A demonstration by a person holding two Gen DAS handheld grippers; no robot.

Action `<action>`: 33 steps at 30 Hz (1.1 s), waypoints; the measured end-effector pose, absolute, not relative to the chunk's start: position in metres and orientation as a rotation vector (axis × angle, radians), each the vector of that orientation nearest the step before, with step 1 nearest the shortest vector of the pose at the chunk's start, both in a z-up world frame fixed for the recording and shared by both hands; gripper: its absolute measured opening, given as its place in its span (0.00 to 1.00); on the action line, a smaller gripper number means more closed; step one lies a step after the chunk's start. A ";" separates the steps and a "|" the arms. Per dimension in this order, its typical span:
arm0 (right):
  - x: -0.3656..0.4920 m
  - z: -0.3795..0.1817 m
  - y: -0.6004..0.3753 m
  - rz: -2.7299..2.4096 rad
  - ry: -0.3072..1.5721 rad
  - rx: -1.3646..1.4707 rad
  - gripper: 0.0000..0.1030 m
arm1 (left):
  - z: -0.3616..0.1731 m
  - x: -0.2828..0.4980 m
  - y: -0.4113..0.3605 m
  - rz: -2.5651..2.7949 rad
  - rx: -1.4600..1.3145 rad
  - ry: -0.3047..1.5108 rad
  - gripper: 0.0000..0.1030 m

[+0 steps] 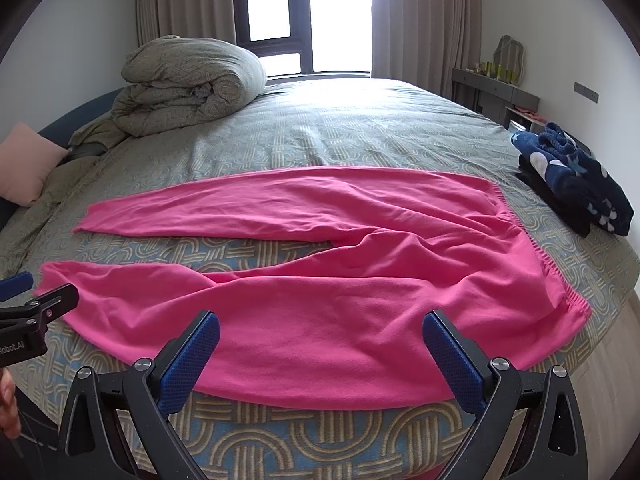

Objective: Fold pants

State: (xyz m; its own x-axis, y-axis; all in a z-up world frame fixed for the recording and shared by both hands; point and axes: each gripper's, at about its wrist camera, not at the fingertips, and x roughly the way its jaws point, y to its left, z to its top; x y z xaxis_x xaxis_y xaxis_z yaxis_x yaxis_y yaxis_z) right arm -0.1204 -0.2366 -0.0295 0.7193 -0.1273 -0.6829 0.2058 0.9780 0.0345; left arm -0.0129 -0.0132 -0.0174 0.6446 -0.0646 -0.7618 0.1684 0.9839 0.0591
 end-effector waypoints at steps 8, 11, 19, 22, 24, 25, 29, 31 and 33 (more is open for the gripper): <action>-0.120 -0.029 -0.239 -0.185 0.743 0.142 1.00 | -0.016 -0.012 -0.005 -0.087 0.093 0.842 1.00; -0.118 -0.031 -0.240 -0.181 0.764 0.158 1.00 | -0.019 -0.012 -0.005 -0.092 0.094 0.850 1.00; -0.120 -0.027 -0.236 -0.187 0.754 0.120 1.00 | -0.020 -0.010 -0.013 -0.130 0.097 0.882 1.00; -0.120 -0.028 -0.239 -0.188 0.760 0.123 1.00 | -0.021 -0.010 -0.015 -0.130 0.108 0.887 1.00; -0.119 -0.029 -0.242 -0.190 0.766 0.135 1.00 | -0.022 -0.009 -0.015 -0.135 0.112 0.894 1.00; -0.119 -0.029 -0.244 -0.192 0.769 0.140 1.00 | -0.022 -0.009 -0.016 -0.141 0.113 0.897 1.00; -0.119 -0.032 -0.251 -0.202 0.783 0.155 1.00 | -0.023 -0.007 -0.008 -0.142 0.107 0.892 1.00; -0.121 -0.034 -0.258 -0.207 0.796 0.170 1.00 | -0.026 -0.005 0.003 -0.138 0.093 0.892 1.00; -0.126 -0.036 -0.269 -0.201 0.804 0.209 1.00 | -0.031 -0.004 0.017 -0.122 0.086 0.897 1.00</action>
